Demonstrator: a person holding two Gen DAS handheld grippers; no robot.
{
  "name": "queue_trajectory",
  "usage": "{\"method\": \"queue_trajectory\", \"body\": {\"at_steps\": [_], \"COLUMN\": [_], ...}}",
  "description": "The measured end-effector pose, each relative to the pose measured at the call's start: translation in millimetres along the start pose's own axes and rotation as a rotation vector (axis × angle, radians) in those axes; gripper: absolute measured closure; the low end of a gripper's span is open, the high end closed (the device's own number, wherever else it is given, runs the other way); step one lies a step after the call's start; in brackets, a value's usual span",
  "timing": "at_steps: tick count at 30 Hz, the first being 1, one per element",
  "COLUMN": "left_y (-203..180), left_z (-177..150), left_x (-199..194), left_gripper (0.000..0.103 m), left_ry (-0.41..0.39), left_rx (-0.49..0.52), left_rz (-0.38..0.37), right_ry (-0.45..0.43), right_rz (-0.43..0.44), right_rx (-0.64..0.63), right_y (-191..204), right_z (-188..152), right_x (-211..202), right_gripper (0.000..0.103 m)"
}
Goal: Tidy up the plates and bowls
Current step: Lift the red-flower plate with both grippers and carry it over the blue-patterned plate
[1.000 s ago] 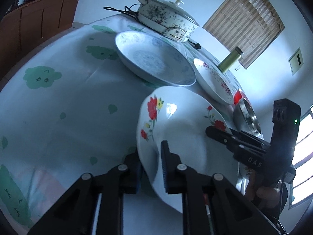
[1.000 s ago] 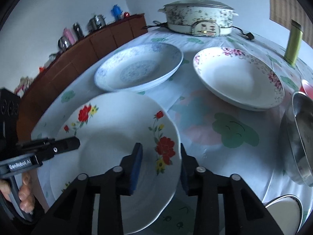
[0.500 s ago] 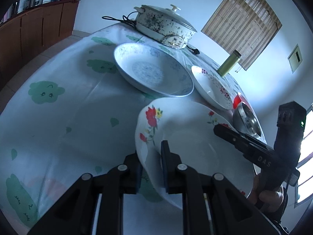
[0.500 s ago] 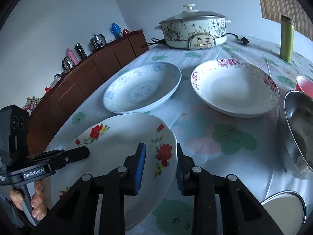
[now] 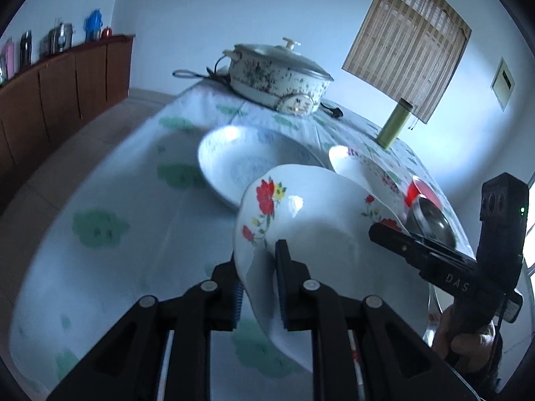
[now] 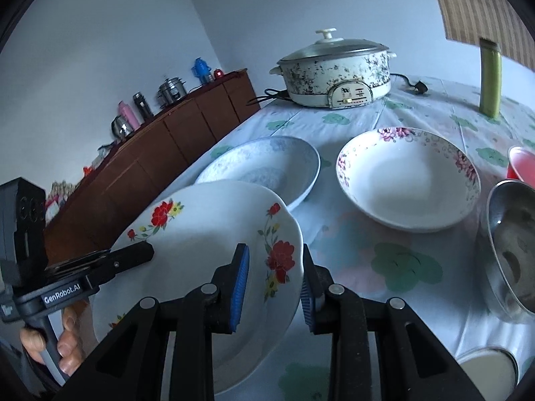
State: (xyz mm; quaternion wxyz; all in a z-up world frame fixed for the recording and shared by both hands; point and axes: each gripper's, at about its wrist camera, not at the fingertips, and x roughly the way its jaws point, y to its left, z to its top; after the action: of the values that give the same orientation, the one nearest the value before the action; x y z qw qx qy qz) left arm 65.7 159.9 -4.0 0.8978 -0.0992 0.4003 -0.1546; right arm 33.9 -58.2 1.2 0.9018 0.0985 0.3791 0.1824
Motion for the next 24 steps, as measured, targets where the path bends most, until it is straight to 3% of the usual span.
{"method": "queue_trajectory", "body": {"at_steps": [15,24], "left_y": [28.8,35.3], "left_z": [69.6,89.8], "left_x": [77.9,99.2], "left_gripper": [0.08,0.078], "left_ry": [0.086,0.081], "left_rx": [0.007,-0.015], "left_rz": [0.063,0.085], "right_ry": [-0.001,-0.007], "right_rz": [-0.041,-0.101], "right_rx": [0.204,0.206], "right_y": [-11.9,-15.6], "right_z": [46.4,60.4], "right_x": [64.4,86.8], "right_gripper": [0.072,0.072]}}
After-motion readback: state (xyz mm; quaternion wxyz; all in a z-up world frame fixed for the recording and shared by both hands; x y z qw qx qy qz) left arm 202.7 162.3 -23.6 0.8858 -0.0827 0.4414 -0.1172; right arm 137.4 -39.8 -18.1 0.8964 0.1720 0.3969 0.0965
